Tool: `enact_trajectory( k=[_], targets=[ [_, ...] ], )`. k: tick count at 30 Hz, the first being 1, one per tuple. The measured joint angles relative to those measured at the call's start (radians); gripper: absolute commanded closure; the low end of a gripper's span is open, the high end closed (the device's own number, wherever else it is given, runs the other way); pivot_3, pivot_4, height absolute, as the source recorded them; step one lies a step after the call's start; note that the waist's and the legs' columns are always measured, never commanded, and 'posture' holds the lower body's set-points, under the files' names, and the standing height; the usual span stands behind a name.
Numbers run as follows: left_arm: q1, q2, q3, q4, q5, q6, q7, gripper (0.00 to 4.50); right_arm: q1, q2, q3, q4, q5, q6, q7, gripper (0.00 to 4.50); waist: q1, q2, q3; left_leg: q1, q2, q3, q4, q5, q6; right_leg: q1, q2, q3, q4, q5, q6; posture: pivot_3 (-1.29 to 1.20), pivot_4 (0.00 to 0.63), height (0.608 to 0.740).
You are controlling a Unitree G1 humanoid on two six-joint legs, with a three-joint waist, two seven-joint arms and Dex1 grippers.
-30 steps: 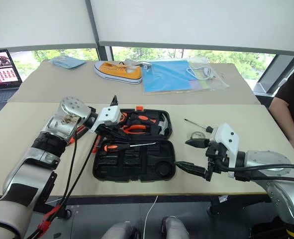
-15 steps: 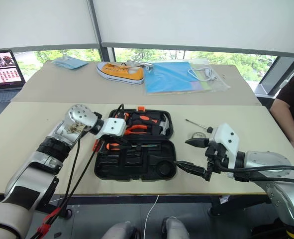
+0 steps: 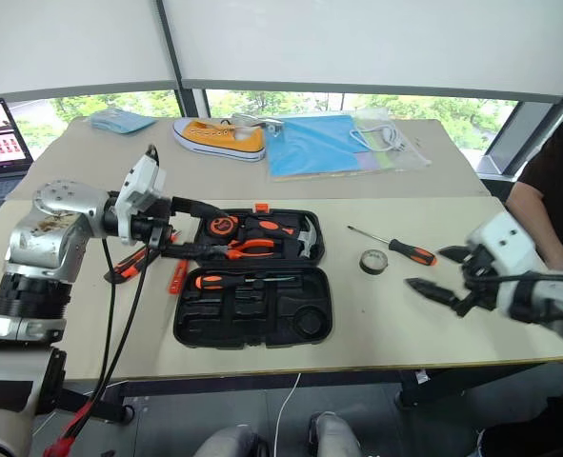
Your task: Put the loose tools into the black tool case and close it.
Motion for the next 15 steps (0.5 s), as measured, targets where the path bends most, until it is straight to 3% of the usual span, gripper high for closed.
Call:
enact_trajectory(
  k=[5,9,14,15],
  targets=[
    [0.021,0.017,0.008,-0.146,-0.084,0.120,0.038,0.04,-0.307,0.025,0.280,0.350,-0.237,-0.133,0.063,0.00,-0.001,0.001,0.001,0.001,0.000,0.000,-0.001,0.002,-0.004,0.001,0.000,0.000,0.001,-0.004,0.005,0.00,0.150,0.718],
    [0.059,0.029,0.011,-0.205,-0.105,0.155,0.082,0.04,-0.505,0.136,0.458,0.640,-0.398,-0.246,0.132,0.00,-0.004,0.004,0.002,0.001,0.001,0.001,-0.001,0.004,-0.005,0.000,0.001,0.001,0.002,-0.001,-0.003,0.00,0.150,0.718],
    [0.097,0.033,0.009,-0.258,-0.120,0.155,0.115,0.04,-0.656,0.225,0.541,0.883,-0.509,-0.344,0.178,0.00,-0.012,0.005,0.004,0.000,0.001,0.000,-0.002,0.004,-0.006,-0.001,0.001,-0.001,0.002,-0.001,-0.004,0.00,0.150,0.718],
    [0.106,0.035,0.010,-0.268,-0.125,0.156,0.123,0.01,-0.701,0.252,0.550,0.956,-0.529,-0.370,0.178,0.24,-0.014,0.006,0.004,0.001,0.001,0.000,-0.002,0.004,-0.006,-0.001,0.001,-0.001,0.003,-0.001,-0.004,0.00,0.150,0.718]
  ],
)
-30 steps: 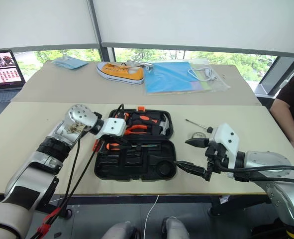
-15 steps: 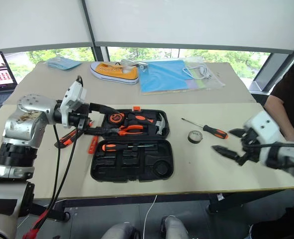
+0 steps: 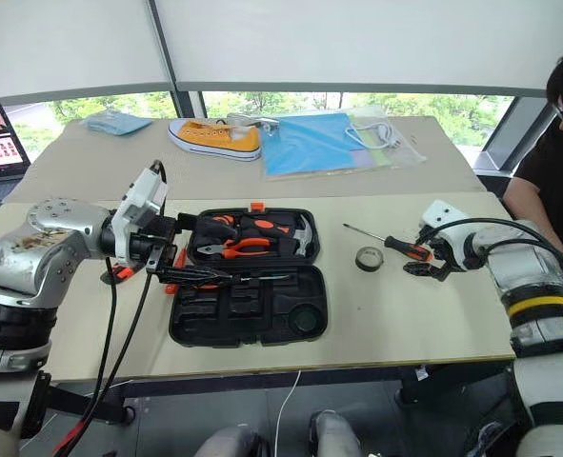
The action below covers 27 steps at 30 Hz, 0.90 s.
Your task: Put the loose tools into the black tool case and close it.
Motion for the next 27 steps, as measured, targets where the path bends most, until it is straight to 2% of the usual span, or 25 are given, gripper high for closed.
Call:
enact_trajectory(
  k=[2,6,10,14,17,20,23,27],
  targets=[
    [0.004,0.001,-0.002,-0.013,-0.002,0.000,0.009,0.00,-0.049,0.037,0.006,0.094,-0.028,-0.036,0.000,0.71,-0.001,0.000,0.000,0.000,0.000,0.000,0.000,0.000,0.000,0.000,0.000,-0.001,-0.001,0.000,0.000,0.00,0.150,0.718],
    [0.033,0.021,-0.004,-0.029,-0.002,-0.002,0.024,0.00,-0.104,0.076,-0.001,0.252,-0.063,-0.106,-0.011,2.12,-0.002,0.001,0.000,0.000,0.000,0.000,-0.001,0.000,0.000,0.000,-0.002,-0.004,0.000,0.000,0.000,0.00,0.150,0.718],
    [0.049,0.055,-0.004,-0.036,-0.003,-0.002,0.020,0.00,-0.114,0.082,-0.040,0.317,-0.061,-0.120,-0.007,3.40,-0.005,0.001,0.001,0.000,0.000,0.000,-0.001,0.000,-0.001,0.001,-0.004,-0.007,0.000,0.000,-0.001,0.00,0.150,0.718],
    [0.084,0.110,0.000,-0.038,-0.006,-0.001,0.000,0.00,-0.117,0.066,-0.074,0.337,-0.060,-0.130,0.006,3.49,-0.011,0.006,0.003,0.000,0.000,0.000,-0.001,0.001,-0.002,0.002,-0.005,-0.008,0.000,0.000,-0.001,0.00,0.150,0.718],
    [0.125,0.194,0.046,-0.025,-0.011,0.000,-0.025,0.00,-0.118,0.028,-0.113,0.240,-0.024,-0.139,0.110,3.49,-0.016,0.014,0.009,-0.001,0.000,0.000,-0.001,0.001,-0.002,0.001,-0.005,-0.008,0.000,-0.001,-0.001,0.00,0.150,0.718],
    [0.170,0.286,0.068,-0.024,-0.021,0.001,-0.079,0.00,-0.059,0.035,-0.142,-0.148,0.111,-0.093,0.302,3.49,-0.036,0.014,0.009,0.001,0.003,-0.001,-0.002,0.002,-0.003,0.001,-0.003,-0.011,0.003,-0.003,-0.004,0.00,0.150,0.718],
    [0.185,0.305,0.070,-0.023,-0.029,-0.001,-0.107,0.00,0.020,0.097,-0.089,-0.488,0.189,0.013,0.385,3.49,-0.029,0.014,0.009,0.001,0.004,-0.002,-0.002,0.003,-0.006,0.001,-0.004,-0.015,0.005,-0.003,-0.006,0.00,0.150,0.718],
    [0.204,0.339,0.071,-0.016,-0.029,-0.026,-0.133,0.00,0.062,0.216,0.055,-0.673,0.190,0.159,0.374,3.49,-0.009,0.014,0.010,-0.001,0.000,-0.002,0.000,0.003,-0.007,-0.003,-0.009,-0.014,0.012,-0.004,-0.006,0.00,0.150,0.718]
  ],
)
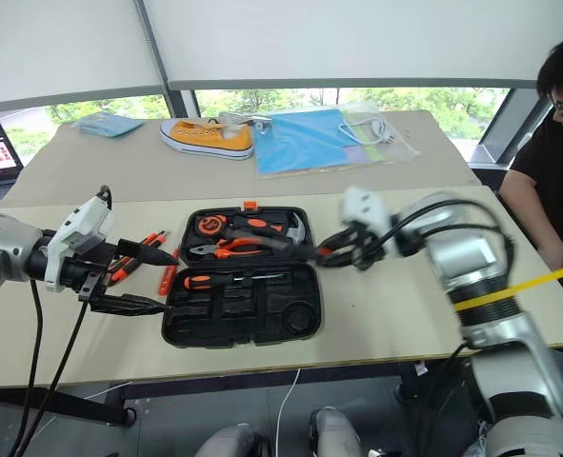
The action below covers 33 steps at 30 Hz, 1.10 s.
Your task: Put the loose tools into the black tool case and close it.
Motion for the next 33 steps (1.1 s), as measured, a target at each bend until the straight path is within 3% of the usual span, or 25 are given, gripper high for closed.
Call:
enact_trajectory(
  k=[9,22,23,28,30,33],
  targets=[
    [0.014,0.009,0.005,0.009,-0.001,-0.017,0.009,0.00,-0.039,0.029,0.128,-0.003,-0.128,-0.004,-0.036,3.49,0.021,-0.003,0.001,-0.001,-0.001,0.000,0.001,0.000,0.001,0.000,0.000,-0.001,0.000,0.000,0.000,0.00,0.150,0.718],
    [-0.024,-0.014,-0.010,0.018,0.002,-0.020,0.043,0.00,-0.040,0.053,0.151,0.080,-0.186,-0.048,-0.067,3.49,0.001,-0.004,0.001,-0.001,0.000,0.000,0.000,0.000,0.000,0.000,0.000,-0.002,0.000,-0.002,-0.002,0.00,0.150,0.718],
    [-0.030,-0.019,-0.012,0.019,0.002,-0.020,0.044,0.00,-0.040,0.058,0.151,0.080,-0.185,-0.048,-0.067,2.49,0.000,-0.004,0.001,-0.001,0.000,0.000,0.000,0.000,0.000,0.000,0.000,-0.002,0.000,-0.002,-0.002,0.00,0.150,0.718],
    [-0.051,-0.034,-0.034,0.039,0.008,-0.020,0.044,0.00,-0.051,0.094,0.106,0.042,-0.145,0.022,-0.073,1.01,-0.001,-0.004,0.001,-0.001,0.000,0.000,0.000,0.000,0.000,0.000,0.000,-0.003,0.000,-0.002,-0.002,0.00,0.150,0.718],
    [-0.056,-0.036,-0.036,0.045,0.010,-0.023,0.044,0.00,-0.059,0.114,0.089,0.017,-0.122,0.068,-0.080,1.01,-0.003,-0.004,0.001,-0.001,0.000,0.000,0.000,0.000,0.000,0.000,0.000,-0.003,0.000,-0.002,-0.002,0.00,0.150,0.718],
    [-0.056,-0.038,-0.042,0.048,0.023,-0.039,0.043,0.00,-0.059,0.135,0.076,-0.001,-0.108,0.108,-0.102,1.72,-0.002,-0.004,0.001,-0.001,0.000,0.000,0.000,0.000,0.000,0.000,0.000,-0.003,0.000,-0.002,-0.002,0.00,0.150,0.718]
  ],
)
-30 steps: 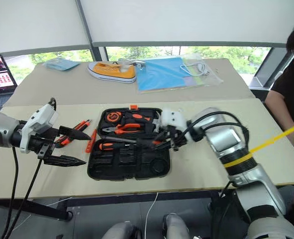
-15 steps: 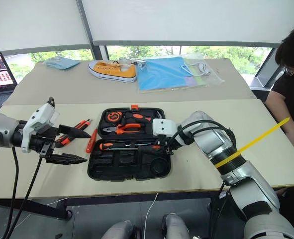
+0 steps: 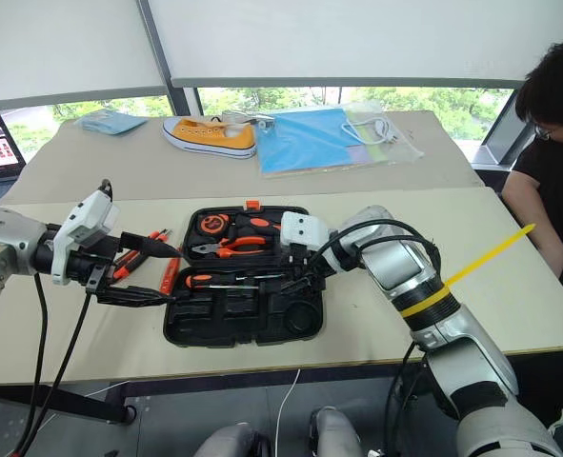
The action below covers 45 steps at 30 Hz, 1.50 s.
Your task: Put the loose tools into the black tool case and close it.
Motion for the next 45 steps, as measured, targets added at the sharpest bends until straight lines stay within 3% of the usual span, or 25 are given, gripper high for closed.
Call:
enact_trajectory(
  k=[8,23,29,33,36,39,42,45],
  targets=[
    [-0.002,-0.007,-0.008,0.013,0.006,-0.019,0.000,0.00,0.005,0.059,-0.001,0.011,0.004,0.009,-0.078,4.42,0.000,0.000,0.000,0.000,0.000,0.000,0.000,0.000,0.000,0.000,0.000,0.000,0.000,0.000,0.000,0.00,0.150,0.718],
    [-0.002,-0.040,-0.009,0.027,0.023,-0.040,0.032,0.00,0.085,0.052,0.064,0.003,-0.071,-0.106,-0.157,4.47,0.001,-0.003,-0.002,0.006,0.000,0.000,0.000,0.000,-0.001,0.005,0.000,0.000,0.000,-0.001,0.001,0.00,0.150,0.718],
    [0.057,-0.045,0.024,0.025,0.021,-0.030,0.098,0.00,0.128,0.108,-0.059,-0.039,0.048,0.012,-0.180,4.47,-0.001,-0.003,-0.002,0.003,0.000,0.000,-0.001,0.001,-0.002,0.002,0.000,0.000,0.001,0.000,0.000,0.00,0.150,0.718],
    [0.253,-0.068,0.186,-0.058,-0.001,0.051,0.247,0.00,0.126,0.070,-0.260,-0.221,0.243,0.183,-0.179,3.35,-0.002,-0.003,-0.001,0.000,0.001,0.000,-0.003,0.001,-0.001,-0.003,0.000,-0.001,0.001,0.000,-0.001,0.00,0.150,0.718],
    [0.476,-0.108,0.389,-0.138,0.000,0.114,0.367,0.00,0.142,-0.016,-0.388,-0.368,0.407,0.311,-0.152,2.32,-0.001,-0.003,-0.001,0.001,0.001,-0.001,-0.008,0.000,-0.001,-0.002,0.000,-0.002,-0.003,-0.001,-0.001,0.00,0.150,0.718],
    [0.663,-0.187,0.588,-0.199,0.001,0.173,0.465,0.00,0.195,-0.085,-0.452,-0.450,0.502,0.365,-0.131,1.27,0.001,-0.003,-0.001,0.002,0.001,-0.001,-0.013,0.000,-0.002,-0.001,0.000,-0.002,-0.008,-0.001,-0.001,0.00,0.150,0.718],
    [0.825,-0.257,0.709,-0.261,0.014,0.191,0.542,0.00,0.243,-0.123,-0.468,-0.485,0.568,0.392,-0.130,0.18,0.004,-0.003,-0.001,0.003,0.001,-0.001,-0.014,-0.004,-0.009,0.001,-0.001,-0.002,-0.009,0.000,-0.001,0.00,0.150,0.718],
    [0.893,-0.281,0.729,-0.293,0.023,0.196,0.589,0.00,0.259,-0.139,-0.479,-0.508,0.610,0.399,-0.156,0.02,0.017,-0.003,-0.001,0.003,0.001,-0.001,-0.014,-0.004,-0.009,0.001,-0.001,-0.002,-0.011,0.000,0.000,0.00,0.150,0.718]
  ],
)
